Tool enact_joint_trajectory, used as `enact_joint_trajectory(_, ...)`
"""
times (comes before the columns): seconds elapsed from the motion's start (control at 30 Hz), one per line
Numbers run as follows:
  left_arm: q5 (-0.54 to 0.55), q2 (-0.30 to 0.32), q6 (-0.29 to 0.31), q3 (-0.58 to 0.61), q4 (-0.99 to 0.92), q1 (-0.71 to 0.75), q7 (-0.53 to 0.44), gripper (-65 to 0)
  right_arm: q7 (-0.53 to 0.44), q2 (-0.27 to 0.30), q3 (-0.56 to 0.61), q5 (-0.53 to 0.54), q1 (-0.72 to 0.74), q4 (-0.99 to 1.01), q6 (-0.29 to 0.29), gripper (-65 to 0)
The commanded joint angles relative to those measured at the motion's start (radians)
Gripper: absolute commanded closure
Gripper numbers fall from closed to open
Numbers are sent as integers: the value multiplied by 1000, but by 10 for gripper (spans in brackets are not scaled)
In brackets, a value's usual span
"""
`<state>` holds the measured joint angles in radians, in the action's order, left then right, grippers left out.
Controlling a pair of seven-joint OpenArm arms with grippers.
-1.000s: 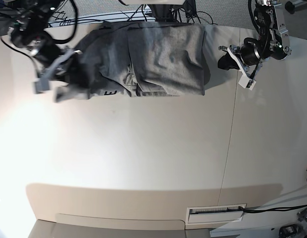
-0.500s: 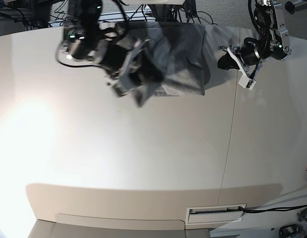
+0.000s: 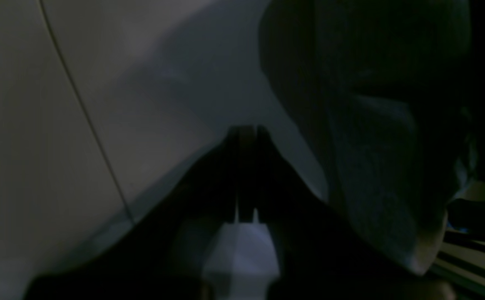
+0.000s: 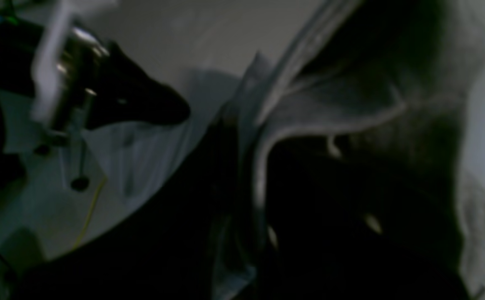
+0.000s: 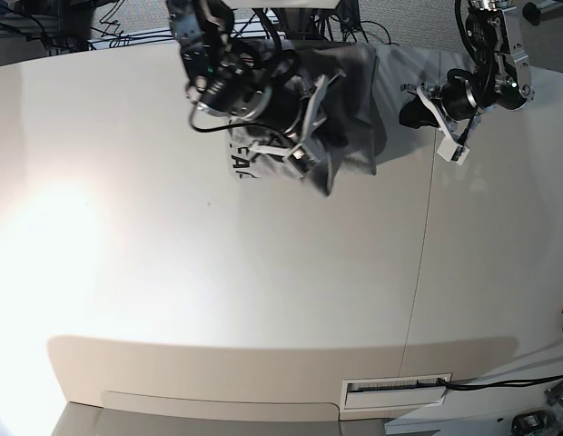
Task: Fold the T-shirt properly
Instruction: 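Lift the strip end with the right gripper and fold it over the middle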
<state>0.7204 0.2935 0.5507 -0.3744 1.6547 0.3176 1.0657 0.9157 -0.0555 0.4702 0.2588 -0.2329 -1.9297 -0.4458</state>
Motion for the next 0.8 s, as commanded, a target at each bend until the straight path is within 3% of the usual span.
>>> enact_joint_trajectory(0.0,-8,8,0,-2,8,-2,12,0,-37,-6,15,4,17,13,-2,0)
enact_joint_trajectory(0.2,-8,8,0,-2,8,-2,11,0,-39,-31,41,2,56,173,-1,0)
enact_joint_trajectory(0.4,-8,8,0,-2,8,-2,11,0,-23,-50,41,31,64,183,-6,0)
enact_joint_trajectory(0.43,-8,8,0,-2,8,-2,11,0,-18,-50,41,51,67,183,-13,-19)
enact_joint_trajectory(0.57,-8,8,0,-2,8,-2,11,0,-6,-50,41,133,70,182,-72,-214)
enact_joint_trajectory(0.77,-8,8,0,-2,8,-2,11,0,29,-50,41,282,74,182,-114,-225)
